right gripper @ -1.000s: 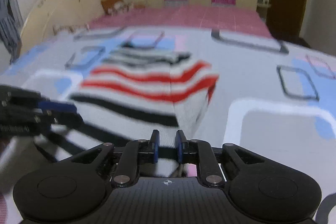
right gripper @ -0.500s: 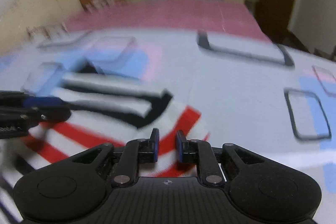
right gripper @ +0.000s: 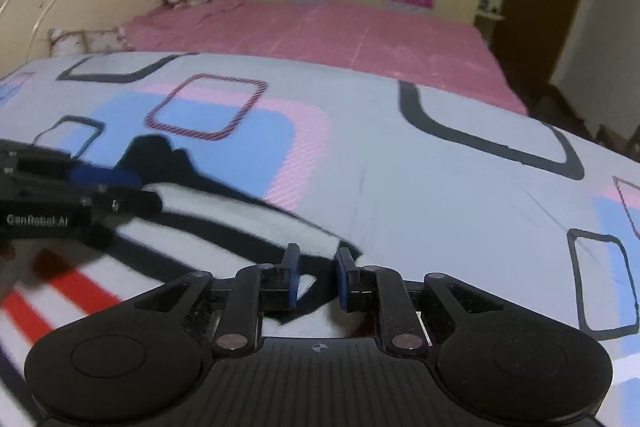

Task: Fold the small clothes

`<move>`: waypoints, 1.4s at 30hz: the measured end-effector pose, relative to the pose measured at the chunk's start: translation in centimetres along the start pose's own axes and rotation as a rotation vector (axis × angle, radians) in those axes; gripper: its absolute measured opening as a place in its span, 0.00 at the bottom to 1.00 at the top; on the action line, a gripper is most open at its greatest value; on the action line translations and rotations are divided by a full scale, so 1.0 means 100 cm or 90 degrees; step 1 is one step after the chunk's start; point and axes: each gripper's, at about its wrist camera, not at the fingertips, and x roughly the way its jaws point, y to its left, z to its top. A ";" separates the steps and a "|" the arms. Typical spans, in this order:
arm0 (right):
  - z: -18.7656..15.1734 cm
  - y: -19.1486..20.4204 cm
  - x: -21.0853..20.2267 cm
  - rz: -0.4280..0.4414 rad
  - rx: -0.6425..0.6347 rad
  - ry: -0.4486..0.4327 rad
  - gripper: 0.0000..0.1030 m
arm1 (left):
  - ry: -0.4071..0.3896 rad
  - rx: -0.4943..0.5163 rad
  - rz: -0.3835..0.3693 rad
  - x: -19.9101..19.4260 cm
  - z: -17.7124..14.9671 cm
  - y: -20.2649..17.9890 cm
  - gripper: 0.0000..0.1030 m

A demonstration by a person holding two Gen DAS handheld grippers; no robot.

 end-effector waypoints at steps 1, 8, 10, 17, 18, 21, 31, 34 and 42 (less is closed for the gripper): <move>0.002 -0.001 0.000 -0.003 0.014 0.004 0.16 | 0.005 0.007 0.008 -0.001 0.003 -0.004 0.32; 0.029 0.016 -0.004 0.010 0.037 -0.035 0.16 | -0.032 0.015 0.031 -0.009 0.012 -0.014 0.29; 0.030 0.019 0.017 0.009 0.033 0.011 0.16 | 0.007 0.006 0.032 0.006 0.012 -0.011 0.32; 0.020 0.019 0.007 -0.018 0.030 -0.019 0.16 | -0.018 0.033 0.050 -0.021 0.006 -0.019 0.41; 0.016 0.018 -0.003 -0.020 0.037 -0.038 0.16 | -0.024 0.029 0.065 -0.030 0.001 -0.022 0.57; 0.003 0.012 -0.033 -0.020 0.075 -0.057 0.23 | -0.047 0.022 0.075 -0.053 -0.013 -0.030 0.78; -0.066 -0.031 -0.107 0.078 0.198 -0.059 0.65 | -0.013 -0.049 0.058 -0.101 -0.070 -0.034 0.78; -0.083 -0.051 -0.116 0.125 0.274 -0.037 0.65 | 0.000 -0.081 0.043 -0.101 -0.077 -0.023 0.76; -0.113 -0.084 -0.095 0.230 0.422 0.042 0.65 | 0.039 -0.181 -0.056 -0.098 -0.081 -0.010 0.72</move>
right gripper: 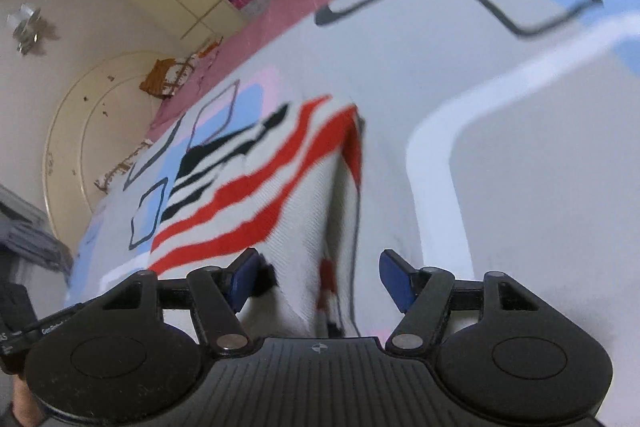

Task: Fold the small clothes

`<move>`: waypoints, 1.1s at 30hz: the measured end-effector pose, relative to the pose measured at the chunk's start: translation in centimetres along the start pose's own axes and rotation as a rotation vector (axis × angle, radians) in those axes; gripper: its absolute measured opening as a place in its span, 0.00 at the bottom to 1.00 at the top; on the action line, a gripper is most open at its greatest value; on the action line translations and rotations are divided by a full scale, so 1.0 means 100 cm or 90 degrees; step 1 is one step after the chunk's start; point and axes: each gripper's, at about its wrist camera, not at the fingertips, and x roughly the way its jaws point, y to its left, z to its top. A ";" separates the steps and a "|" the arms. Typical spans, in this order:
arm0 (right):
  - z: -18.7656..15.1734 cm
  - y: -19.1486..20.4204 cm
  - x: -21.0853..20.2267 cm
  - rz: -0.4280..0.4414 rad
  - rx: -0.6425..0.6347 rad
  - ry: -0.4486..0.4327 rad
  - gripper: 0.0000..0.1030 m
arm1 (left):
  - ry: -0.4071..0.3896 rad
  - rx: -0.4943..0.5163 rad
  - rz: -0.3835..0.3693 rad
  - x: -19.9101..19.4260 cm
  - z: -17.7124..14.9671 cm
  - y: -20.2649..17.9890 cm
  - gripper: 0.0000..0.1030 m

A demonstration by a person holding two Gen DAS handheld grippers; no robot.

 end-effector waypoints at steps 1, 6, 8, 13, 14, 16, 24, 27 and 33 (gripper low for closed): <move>-0.001 -0.005 0.000 0.011 0.013 0.004 0.65 | 0.007 -0.011 -0.006 0.002 -0.002 0.002 0.72; 0.005 -0.015 0.001 0.052 0.023 0.019 0.65 | 0.015 -0.049 -0.014 0.014 -0.005 0.005 0.71; 0.008 -0.010 0.005 0.049 -0.011 0.023 0.64 | 0.011 -0.040 -0.006 0.015 -0.004 0.000 0.69; 0.010 0.010 0.018 0.026 -0.092 0.022 0.59 | 0.004 -0.006 0.020 0.021 -0.002 -0.011 0.68; 0.009 0.013 0.018 0.023 -0.106 0.024 0.58 | 0.002 -0.004 0.023 0.021 -0.003 -0.013 0.67; 0.007 0.018 0.021 0.018 -0.128 0.025 0.55 | -0.003 0.006 0.042 0.021 -0.003 -0.018 0.63; 0.010 0.007 0.015 0.022 -0.131 0.033 0.68 | -0.007 0.074 0.124 0.015 -0.004 -0.035 0.81; 0.005 0.002 0.015 0.026 -0.124 0.025 0.68 | -0.002 0.074 0.129 0.015 -0.003 -0.034 0.80; 0.006 0.031 0.034 0.010 -0.186 0.035 0.46 | 0.001 0.050 0.090 0.023 0.000 -0.032 0.63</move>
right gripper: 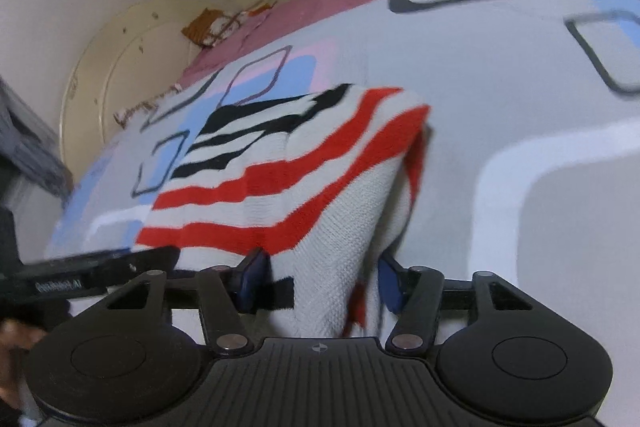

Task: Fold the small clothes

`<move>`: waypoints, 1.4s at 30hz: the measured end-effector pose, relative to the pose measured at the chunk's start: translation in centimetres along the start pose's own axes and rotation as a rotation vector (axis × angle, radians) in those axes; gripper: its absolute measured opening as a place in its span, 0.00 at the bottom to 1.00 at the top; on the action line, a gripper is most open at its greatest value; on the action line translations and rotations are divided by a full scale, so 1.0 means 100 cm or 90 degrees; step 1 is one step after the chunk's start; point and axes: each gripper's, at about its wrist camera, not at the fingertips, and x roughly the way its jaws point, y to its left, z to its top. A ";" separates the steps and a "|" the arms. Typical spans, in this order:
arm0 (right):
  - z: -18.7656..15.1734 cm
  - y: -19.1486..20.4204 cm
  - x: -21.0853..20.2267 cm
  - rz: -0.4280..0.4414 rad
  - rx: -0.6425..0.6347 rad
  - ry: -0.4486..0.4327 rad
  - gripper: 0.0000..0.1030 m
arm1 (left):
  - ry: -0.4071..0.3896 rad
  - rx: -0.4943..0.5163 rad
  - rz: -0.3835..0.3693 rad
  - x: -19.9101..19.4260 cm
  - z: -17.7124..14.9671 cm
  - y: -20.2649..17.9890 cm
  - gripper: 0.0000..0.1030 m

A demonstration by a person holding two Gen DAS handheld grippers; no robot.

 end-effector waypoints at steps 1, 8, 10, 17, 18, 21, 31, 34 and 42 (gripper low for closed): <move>0.000 0.003 0.000 0.001 -0.006 -0.003 0.40 | -0.002 0.013 0.001 0.000 0.000 -0.003 0.58; -0.007 0.031 -0.014 -0.053 -0.052 -0.039 0.32 | -0.021 0.109 0.031 -0.020 0.000 -0.022 0.41; -0.008 0.047 -0.021 -0.070 -0.066 -0.056 0.32 | -0.027 0.132 0.034 -0.030 -0.001 -0.025 0.35; -0.013 0.109 -0.033 -0.098 -0.104 -0.093 0.32 | -0.050 0.181 0.030 -0.073 -0.001 -0.005 0.33; -0.014 0.118 -0.031 -0.097 -0.107 -0.093 0.32 | -0.054 0.183 0.032 -0.078 -0.001 -0.005 0.33; -0.019 0.152 -0.021 -0.088 -0.115 -0.094 0.32 | -0.063 0.187 0.041 -0.086 -0.002 -0.015 0.32; -0.042 0.252 0.048 -0.038 -0.140 -0.048 0.32 | -0.039 0.165 0.078 -0.097 -0.014 0.021 0.33; -0.051 0.246 0.082 -0.062 -0.109 -0.005 0.32 | -0.018 0.135 0.072 -0.077 -0.025 0.045 0.38; -0.050 0.215 0.107 -0.063 -0.034 0.019 0.38 | -0.037 0.093 0.039 -0.069 -0.032 0.062 0.49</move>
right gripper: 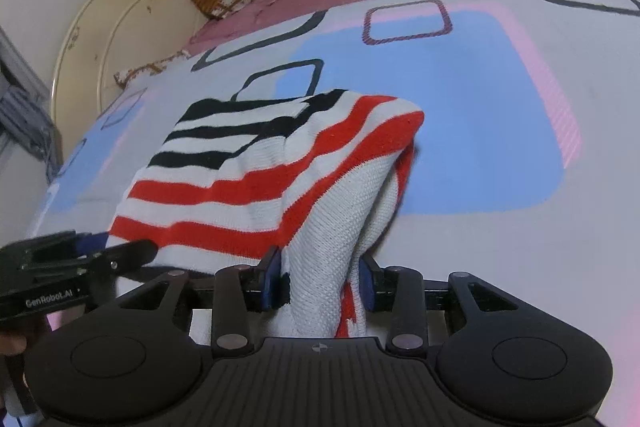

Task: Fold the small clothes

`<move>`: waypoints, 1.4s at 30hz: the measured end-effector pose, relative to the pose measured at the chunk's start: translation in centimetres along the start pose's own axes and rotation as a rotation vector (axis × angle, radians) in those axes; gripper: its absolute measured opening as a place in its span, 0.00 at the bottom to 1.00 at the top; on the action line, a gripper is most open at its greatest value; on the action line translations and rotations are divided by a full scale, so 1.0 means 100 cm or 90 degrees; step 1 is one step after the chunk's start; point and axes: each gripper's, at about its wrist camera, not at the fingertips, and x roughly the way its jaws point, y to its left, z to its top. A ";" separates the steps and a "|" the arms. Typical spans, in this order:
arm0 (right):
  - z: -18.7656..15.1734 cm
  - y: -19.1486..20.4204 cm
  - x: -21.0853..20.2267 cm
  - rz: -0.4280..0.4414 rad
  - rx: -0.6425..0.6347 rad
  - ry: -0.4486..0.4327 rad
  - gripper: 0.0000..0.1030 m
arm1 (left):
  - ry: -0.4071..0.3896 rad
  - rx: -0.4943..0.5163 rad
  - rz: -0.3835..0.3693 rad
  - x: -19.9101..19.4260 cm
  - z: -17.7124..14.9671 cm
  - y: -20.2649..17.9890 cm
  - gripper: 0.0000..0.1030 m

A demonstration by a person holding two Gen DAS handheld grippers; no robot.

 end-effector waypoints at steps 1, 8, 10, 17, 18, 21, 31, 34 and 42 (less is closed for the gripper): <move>0.003 -0.002 -0.003 0.003 0.010 -0.005 0.41 | -0.003 -0.004 0.002 -0.004 0.000 0.005 0.59; 0.031 0.012 -0.038 -0.040 -0.053 -0.116 0.36 | -0.090 -0.007 -0.036 -0.025 0.023 0.027 0.41; 0.042 0.022 -0.022 -0.035 -0.084 -0.100 0.26 | -0.089 0.017 -0.054 -0.011 0.032 0.019 0.33; 0.038 -0.011 0.022 -0.070 -0.074 -0.035 0.18 | -0.046 0.049 -0.065 0.034 0.019 0.010 0.29; 0.038 -0.010 0.021 -0.075 -0.077 -0.033 0.18 | -0.044 0.048 -0.066 0.034 0.019 0.011 0.29; 0.036 -0.003 0.025 -0.097 -0.109 -0.033 0.18 | -0.040 0.056 -0.066 0.032 0.020 0.010 0.29; -0.023 0.031 -0.069 -0.036 -0.183 -0.074 0.18 | -0.079 0.098 -0.096 -0.048 -0.023 -0.008 0.28; -0.049 0.035 -0.067 -0.043 -0.226 -0.045 0.18 | -0.062 0.120 -0.090 -0.049 -0.045 -0.017 0.25; -0.060 0.024 -0.059 -0.078 -0.226 -0.038 0.14 | -0.067 0.146 -0.044 -0.053 -0.057 -0.027 0.23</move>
